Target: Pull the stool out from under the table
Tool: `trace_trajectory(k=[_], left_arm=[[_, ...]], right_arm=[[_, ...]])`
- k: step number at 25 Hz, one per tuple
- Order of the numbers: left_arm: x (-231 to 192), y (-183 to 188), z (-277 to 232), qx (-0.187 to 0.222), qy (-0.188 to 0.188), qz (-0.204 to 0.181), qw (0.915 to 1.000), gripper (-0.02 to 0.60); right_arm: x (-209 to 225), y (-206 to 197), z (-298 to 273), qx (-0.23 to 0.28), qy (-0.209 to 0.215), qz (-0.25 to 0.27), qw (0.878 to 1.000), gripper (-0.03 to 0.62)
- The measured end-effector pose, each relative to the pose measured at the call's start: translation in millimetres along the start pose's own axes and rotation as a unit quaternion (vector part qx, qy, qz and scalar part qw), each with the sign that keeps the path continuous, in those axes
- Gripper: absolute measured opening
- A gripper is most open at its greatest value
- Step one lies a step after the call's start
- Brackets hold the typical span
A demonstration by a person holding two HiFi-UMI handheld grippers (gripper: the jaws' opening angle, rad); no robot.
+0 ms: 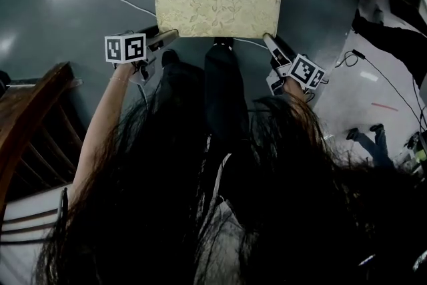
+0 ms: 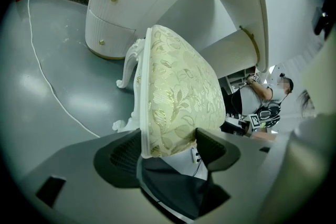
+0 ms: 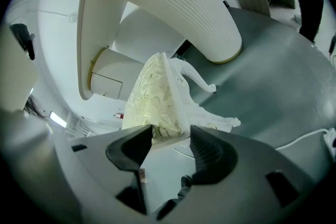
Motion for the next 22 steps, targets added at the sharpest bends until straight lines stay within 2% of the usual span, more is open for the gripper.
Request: trace_trajectory(k=[7, 14, 18, 22], left_arm=[[6, 7, 4, -0.026, 0.013, 0.002, 0.9996, 0.336], [3, 12, 1, -0.044, 0.006, -0.007, 0.999, 0.339], [5, 13, 3, -0.053, 0.019, -0.01, 0.9983, 0.341], [5, 15, 18, -0.059, 0.042, -0.039, 0.9966, 0.339]], right_arm=[[-7, 5, 3, -0.026, -0.016, -0.011, 0.999, 0.235], [-6, -3, 6, -0.034, -0.036, -0.027, 0.998, 0.236], [-9, 1, 9, -0.048, -0.049, -0.006, 0.998, 0.236], [-15, 8, 16, -0.05, -0.067, 0.035, 0.996, 0.236]])
Point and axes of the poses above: the fingertips, and each gripper's own axes: z backward along the fingers, x to its right, y out of its top, the point moved 5 cm from there along z, backward along the fingers, and after that the axes turned 15 degrees about x, right-handed, at the moved point
